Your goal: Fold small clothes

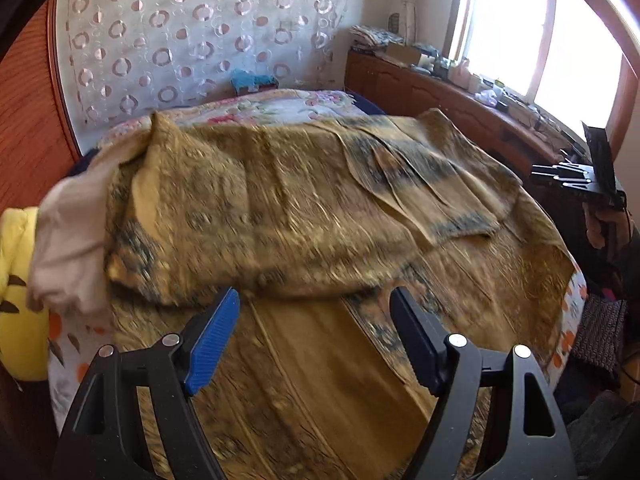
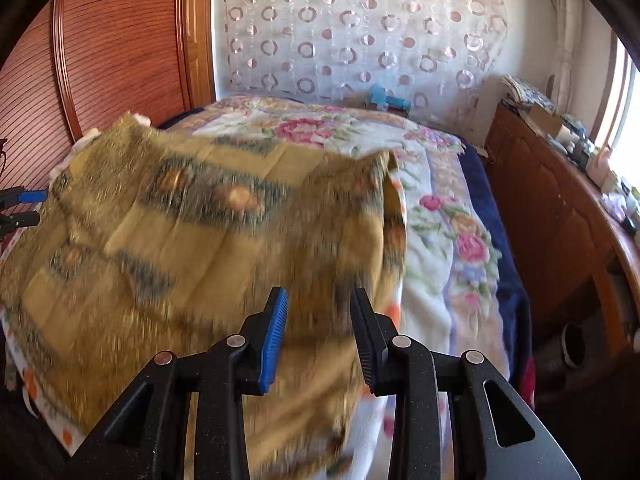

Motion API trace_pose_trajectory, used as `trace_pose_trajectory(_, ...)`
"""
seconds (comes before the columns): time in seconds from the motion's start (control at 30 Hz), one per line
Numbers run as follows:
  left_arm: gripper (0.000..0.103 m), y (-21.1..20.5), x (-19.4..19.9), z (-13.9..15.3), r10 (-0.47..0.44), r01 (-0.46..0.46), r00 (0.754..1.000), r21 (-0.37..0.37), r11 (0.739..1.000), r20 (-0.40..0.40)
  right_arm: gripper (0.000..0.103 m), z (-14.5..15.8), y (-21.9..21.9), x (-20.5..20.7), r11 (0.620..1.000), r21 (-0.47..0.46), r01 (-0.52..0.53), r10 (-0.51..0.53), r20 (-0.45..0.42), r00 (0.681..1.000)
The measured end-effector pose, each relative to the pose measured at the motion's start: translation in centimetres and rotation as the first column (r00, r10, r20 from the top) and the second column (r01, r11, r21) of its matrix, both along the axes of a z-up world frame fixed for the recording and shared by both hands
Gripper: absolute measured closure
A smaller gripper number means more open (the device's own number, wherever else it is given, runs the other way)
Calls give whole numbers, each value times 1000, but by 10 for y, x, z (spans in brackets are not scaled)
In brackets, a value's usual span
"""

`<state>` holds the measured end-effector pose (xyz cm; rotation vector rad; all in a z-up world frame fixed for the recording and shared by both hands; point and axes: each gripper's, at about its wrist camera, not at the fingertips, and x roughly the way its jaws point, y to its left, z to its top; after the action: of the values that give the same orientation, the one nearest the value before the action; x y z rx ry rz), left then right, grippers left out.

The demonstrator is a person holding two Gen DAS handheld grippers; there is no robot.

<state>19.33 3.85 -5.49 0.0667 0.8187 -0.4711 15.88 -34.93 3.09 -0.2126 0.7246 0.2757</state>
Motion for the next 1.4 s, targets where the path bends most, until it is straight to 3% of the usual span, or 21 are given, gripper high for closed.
trace_pose_trajectory(0.27,25,-18,-16,-34,-6,12,996,64,998,-89,69,-12,-21,-40,998,1,59,-59,-58,997)
trace_pose_trajectory(0.53,25,-28,-22,-40,21,-16,999,115,993,-37,69,-23,-22,-30,992,53,113,-107,-92,990)
trace_pose_trajectory(0.77,24,-27,-21,-40,29,-28,1000,117,993,-12,94,-29,-20,-29,991,76,114,-107,-92,990)
trace_pose_trajectory(1.0,24,-25,-22,-41,38,-37,999,113,993,-6,95,-23,-40,-67,983,67,172,-168,-61,984)
trace_pose_trajectory(1.1,24,-25,-23,-41,38,-37,999,113,993,-7,95,-29,-44,-71,981,65,184,-178,-94,980)
trace_pose_trajectory(1.2,24,-25,-23,-41,38,-37,999,113,993,-6,95,-24,-41,-71,975,74,208,-204,-64,977)
trace_pose_trajectory(1.27,24,-25,-22,-41,38,-37,999,113,993,-6,86,-13,-36,-72,973,104,207,-206,-28,978)
trace_pose_trajectory(1.33,24,-25,-22,-41,38,-37,999,113,993,-6,68,-5,-28,-72,970,121,211,-215,20,976)
trace_pose_trajectory(1.4,24,-26,-22,-41,38,-37,999,113,993,-6,45,2,-15,-71,973,135,189,-198,60,978)
